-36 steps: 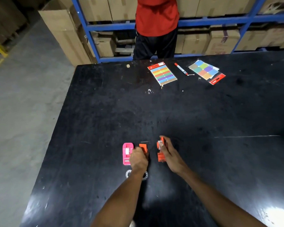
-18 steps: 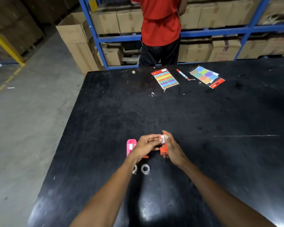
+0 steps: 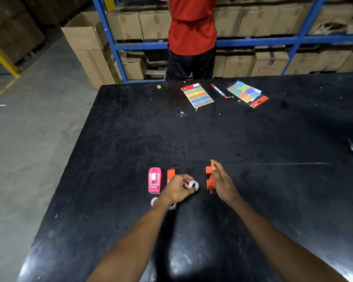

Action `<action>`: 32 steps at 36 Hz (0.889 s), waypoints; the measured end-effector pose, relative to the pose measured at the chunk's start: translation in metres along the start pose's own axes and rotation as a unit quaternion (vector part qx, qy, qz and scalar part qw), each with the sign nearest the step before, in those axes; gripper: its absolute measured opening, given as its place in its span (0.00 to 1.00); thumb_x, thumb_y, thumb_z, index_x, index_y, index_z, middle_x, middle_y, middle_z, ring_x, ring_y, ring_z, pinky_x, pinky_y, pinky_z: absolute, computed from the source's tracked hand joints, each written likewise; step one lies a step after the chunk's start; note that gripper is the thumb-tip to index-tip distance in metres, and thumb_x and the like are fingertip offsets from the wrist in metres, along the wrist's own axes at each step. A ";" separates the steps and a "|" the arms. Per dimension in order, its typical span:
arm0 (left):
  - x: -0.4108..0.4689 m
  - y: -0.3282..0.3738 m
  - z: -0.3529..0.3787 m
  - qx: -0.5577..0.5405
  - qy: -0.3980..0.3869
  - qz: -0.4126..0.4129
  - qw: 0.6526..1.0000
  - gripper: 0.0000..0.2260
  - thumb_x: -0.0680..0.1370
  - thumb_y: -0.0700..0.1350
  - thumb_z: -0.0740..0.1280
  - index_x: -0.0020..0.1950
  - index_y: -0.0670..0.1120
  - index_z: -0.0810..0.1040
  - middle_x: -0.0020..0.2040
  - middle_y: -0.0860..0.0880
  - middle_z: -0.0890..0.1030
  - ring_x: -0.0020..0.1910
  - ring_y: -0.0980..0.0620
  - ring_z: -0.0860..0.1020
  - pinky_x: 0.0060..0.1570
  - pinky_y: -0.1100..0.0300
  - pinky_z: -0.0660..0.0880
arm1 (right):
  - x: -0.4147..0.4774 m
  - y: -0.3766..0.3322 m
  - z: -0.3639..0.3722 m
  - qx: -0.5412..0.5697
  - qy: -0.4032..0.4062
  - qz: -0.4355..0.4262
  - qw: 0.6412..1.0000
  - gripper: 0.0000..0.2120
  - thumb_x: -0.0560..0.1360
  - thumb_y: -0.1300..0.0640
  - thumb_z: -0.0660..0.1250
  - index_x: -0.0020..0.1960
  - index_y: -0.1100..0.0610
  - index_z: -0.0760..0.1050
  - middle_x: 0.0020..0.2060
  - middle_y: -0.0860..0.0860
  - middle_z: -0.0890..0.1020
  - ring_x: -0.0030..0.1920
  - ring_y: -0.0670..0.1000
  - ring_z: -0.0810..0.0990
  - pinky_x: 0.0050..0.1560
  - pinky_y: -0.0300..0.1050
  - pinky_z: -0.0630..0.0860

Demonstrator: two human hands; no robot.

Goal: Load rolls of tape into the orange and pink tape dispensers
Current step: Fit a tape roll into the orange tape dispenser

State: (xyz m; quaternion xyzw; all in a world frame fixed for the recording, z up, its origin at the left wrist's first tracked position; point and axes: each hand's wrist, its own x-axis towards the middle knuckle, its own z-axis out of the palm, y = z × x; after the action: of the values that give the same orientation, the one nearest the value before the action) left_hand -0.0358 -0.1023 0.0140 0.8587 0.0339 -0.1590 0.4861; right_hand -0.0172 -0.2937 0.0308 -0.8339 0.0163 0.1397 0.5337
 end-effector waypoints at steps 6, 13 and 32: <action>-0.003 -0.013 0.030 0.229 -0.021 -0.001 0.973 0.12 0.73 0.44 0.71 0.56 0.45 0.81 0.58 0.45 0.79 0.57 0.45 0.79 0.59 0.55 0.76 | 0.003 0.008 -0.003 0.019 -0.002 0.018 1.000 0.19 0.85 0.45 0.51 0.74 0.43 0.63 0.41 0.53 0.78 0.32 0.51 0.78 0.35 0.47 0.80; -0.001 -0.018 0.052 0.288 -0.036 -0.014 0.957 0.14 0.75 0.45 0.68 0.60 0.43 0.79 0.64 0.44 0.75 0.61 0.41 0.78 0.61 0.53 0.74 | 0.006 0.013 -0.004 0.018 -0.007 0.034 0.999 0.19 0.85 0.46 0.51 0.75 0.44 0.63 0.42 0.54 0.79 0.32 0.50 0.79 0.32 0.43 0.79; -0.027 -0.053 0.020 0.299 0.029 0.020 0.954 0.24 0.74 0.50 0.65 0.70 0.48 0.72 0.70 0.48 0.72 0.70 0.47 0.70 0.74 0.55 0.61 | 0.008 0.028 0.018 0.051 -0.050 0.065 0.995 0.19 0.85 0.49 0.53 0.76 0.45 0.62 0.42 0.51 0.78 0.33 0.47 0.79 0.34 0.46 0.80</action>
State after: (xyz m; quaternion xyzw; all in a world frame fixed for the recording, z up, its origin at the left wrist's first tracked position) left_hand -0.0774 -0.0885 -0.0308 0.9695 -0.0180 -0.1272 0.2087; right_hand -0.0180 -0.2887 -0.0031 -0.7947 0.0505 0.2149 0.5654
